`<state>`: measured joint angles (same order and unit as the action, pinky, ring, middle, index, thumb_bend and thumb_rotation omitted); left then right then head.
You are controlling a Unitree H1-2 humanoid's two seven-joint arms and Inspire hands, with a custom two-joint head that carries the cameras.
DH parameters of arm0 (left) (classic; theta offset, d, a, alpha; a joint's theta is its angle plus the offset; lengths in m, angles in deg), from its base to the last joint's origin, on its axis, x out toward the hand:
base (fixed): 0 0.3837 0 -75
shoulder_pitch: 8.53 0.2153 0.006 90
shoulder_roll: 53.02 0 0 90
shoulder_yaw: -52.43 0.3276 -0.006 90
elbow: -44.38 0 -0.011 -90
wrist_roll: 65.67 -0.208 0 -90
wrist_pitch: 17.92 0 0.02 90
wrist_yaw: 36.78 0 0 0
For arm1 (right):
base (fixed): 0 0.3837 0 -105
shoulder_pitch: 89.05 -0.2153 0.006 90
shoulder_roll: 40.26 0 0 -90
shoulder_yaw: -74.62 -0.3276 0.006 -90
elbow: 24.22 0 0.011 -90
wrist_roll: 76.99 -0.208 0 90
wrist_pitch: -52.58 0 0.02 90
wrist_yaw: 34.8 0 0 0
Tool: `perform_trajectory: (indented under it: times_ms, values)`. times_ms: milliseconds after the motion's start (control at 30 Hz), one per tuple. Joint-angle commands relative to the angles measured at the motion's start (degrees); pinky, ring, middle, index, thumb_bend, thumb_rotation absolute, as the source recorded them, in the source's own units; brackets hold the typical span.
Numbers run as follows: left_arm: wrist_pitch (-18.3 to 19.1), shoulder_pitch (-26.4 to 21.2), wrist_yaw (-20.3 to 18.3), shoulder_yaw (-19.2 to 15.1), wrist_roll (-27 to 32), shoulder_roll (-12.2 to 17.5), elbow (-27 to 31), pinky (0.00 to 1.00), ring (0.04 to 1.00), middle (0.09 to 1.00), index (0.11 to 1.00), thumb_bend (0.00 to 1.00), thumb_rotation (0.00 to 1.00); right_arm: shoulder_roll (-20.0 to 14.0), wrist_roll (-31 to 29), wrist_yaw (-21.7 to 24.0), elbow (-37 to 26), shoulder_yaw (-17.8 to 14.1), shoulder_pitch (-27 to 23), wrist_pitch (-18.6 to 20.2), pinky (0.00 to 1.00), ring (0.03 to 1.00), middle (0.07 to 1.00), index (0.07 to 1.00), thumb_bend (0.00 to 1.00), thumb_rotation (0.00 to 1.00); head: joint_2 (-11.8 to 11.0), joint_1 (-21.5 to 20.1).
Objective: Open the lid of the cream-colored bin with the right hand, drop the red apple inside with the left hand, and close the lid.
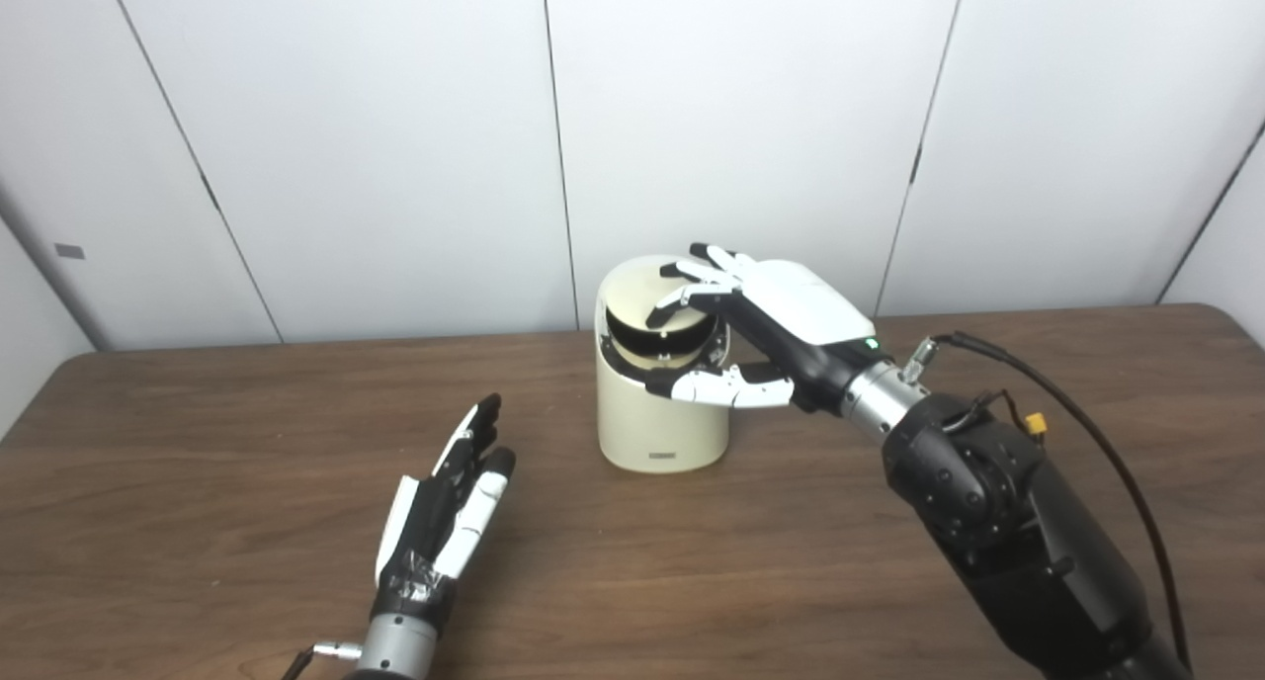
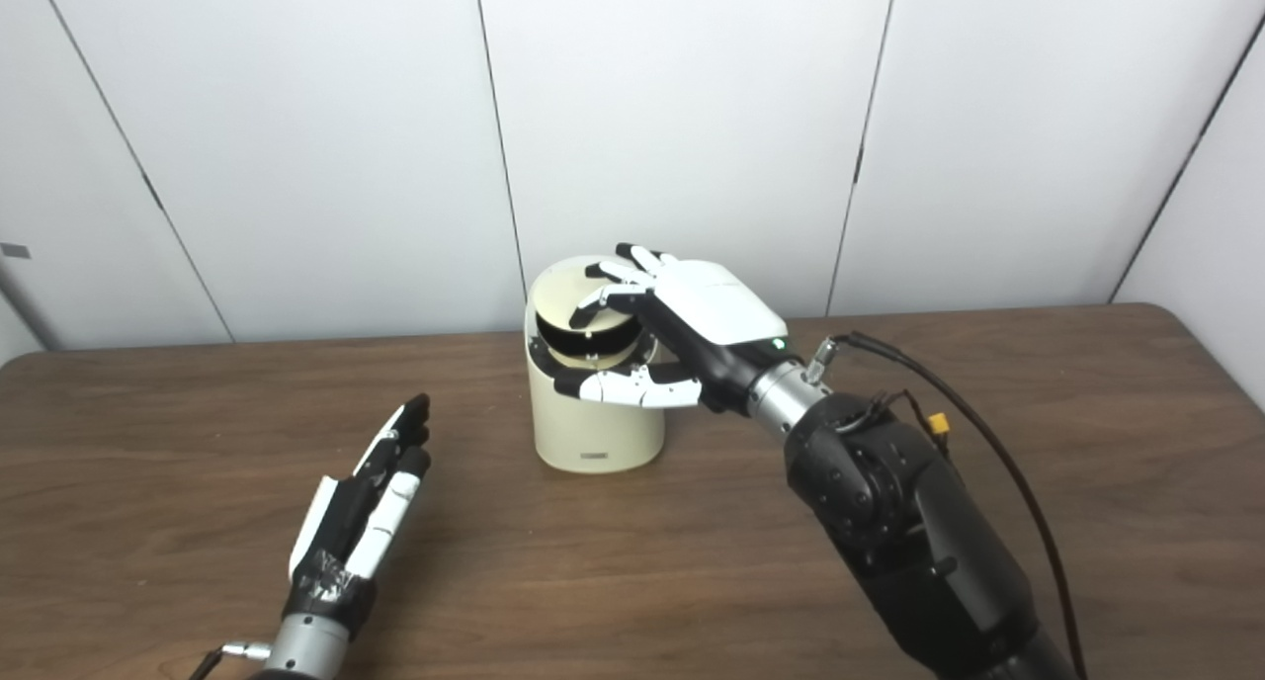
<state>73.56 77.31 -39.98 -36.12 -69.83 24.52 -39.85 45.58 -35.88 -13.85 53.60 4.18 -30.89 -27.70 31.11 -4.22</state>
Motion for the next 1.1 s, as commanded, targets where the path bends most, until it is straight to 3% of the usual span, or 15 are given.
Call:
perform_trajectory:
  times_ms: [0,100,400,1067]
  values:
    - [-1.94,-1.61,0.26,0.06,-0.17,0.42,0.52,0.95,0.98,0.98,0.978,0.67,0.82,-0.02,0.97,0.03,-1.98,-0.14,-1.72,-1.05,0.99,0.997,0.92,0.718,0.51,0.91,0.07,0.0]
    - [-2.01,-1.53,0.42,0.23,-0.89,0.54,0.61,0.97,0.98,0.977,0.975,0.68,0.82,-0.22,2.14,0.18,-1.99,0.28,-1.46,-1.42,0.99,0.997,0.92,0.717,0.51,0.87,0.18,0.05]
    - [-1.95,-1.25,0.14,0.14,-0.11,0.35,0.83,0.96,0.975,0.974,0.974,0.67,0.8,-0.79,5.2,-0.68,-0.76,0.24,-0.8,-3.54,1.0,1.0,0.917,0.737,0.53,0.92,-0.04,0.39]
    - [-1.55,-0.52,1.22,0.7,-4.0,1.0,2.06,0.93,0.954,0.953,0.957,0.7,0.73,1.27,1.78,-3.05,4.27,-2.58,0.08,-4.75,0.95,0.987,0.903,0.78,0.48,0.89,-0.45,0.8]
